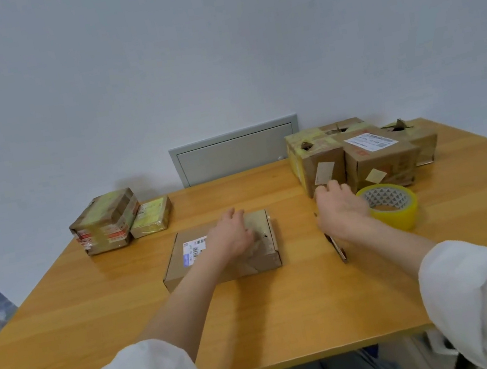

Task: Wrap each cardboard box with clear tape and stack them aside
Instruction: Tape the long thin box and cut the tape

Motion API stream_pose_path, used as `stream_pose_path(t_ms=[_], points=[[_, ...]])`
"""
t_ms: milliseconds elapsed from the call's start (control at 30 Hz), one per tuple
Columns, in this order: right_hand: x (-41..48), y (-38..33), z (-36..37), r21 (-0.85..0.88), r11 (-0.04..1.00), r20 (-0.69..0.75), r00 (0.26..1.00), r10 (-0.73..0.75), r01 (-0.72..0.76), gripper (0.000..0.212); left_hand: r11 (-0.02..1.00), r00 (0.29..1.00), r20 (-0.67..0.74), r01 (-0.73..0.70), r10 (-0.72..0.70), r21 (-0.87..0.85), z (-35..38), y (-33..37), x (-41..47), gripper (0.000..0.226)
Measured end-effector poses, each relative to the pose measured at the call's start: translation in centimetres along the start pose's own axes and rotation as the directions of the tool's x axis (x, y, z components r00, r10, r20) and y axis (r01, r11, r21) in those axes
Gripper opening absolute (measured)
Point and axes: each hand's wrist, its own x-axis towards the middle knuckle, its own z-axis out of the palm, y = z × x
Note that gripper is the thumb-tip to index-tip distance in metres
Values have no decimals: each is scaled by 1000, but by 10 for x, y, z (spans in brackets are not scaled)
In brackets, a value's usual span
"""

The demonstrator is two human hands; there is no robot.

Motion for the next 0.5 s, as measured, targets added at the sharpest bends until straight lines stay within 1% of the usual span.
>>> stream_pose_path(t_ms=[67, 100, 200, 267, 300, 367, 433, 500], points=[[0, 21, -7, -131, 986, 20, 994, 110, -107, 53, 1000, 999, 38, -26, 25, 17, -3, 9, 5, 59], [-1, 29, -8, -189, 972, 36, 988, 147, -138, 53, 999, 998, 57, -28, 26, 25, -4, 10, 8, 59], [-1, 43, -6, -331, 933, 84, 981, 175, -138, 43, 997, 993, 119, -32, 23, 75, -7, 9, 18, 62], [2, 47, -5, -361, 926, 79, 986, 147, -109, 36, 992, 986, 168, -38, 17, 123, -9, 4, 23, 63], [4, 48, -6, -345, 933, 76, 988, 133, -99, 33, 987, 980, 197, -42, 12, 152, -10, 1, 26, 63], [9, 49, -7, -250, 964, 65, 992, 105, -86, 30, 981, 964, 266, -35, -16, 188, -11, -10, 33, 63], [16, 44, -12, -112, 993, -9, 999, 43, -44, 25, 983, 941, 334, -14, -49, 185, -12, -23, 40, 60], [23, 28, -21, 64, 997, -96, 994, -43, 49, 28, 986, 931, 357, 11, -70, 165, -13, -32, 46, 55]])
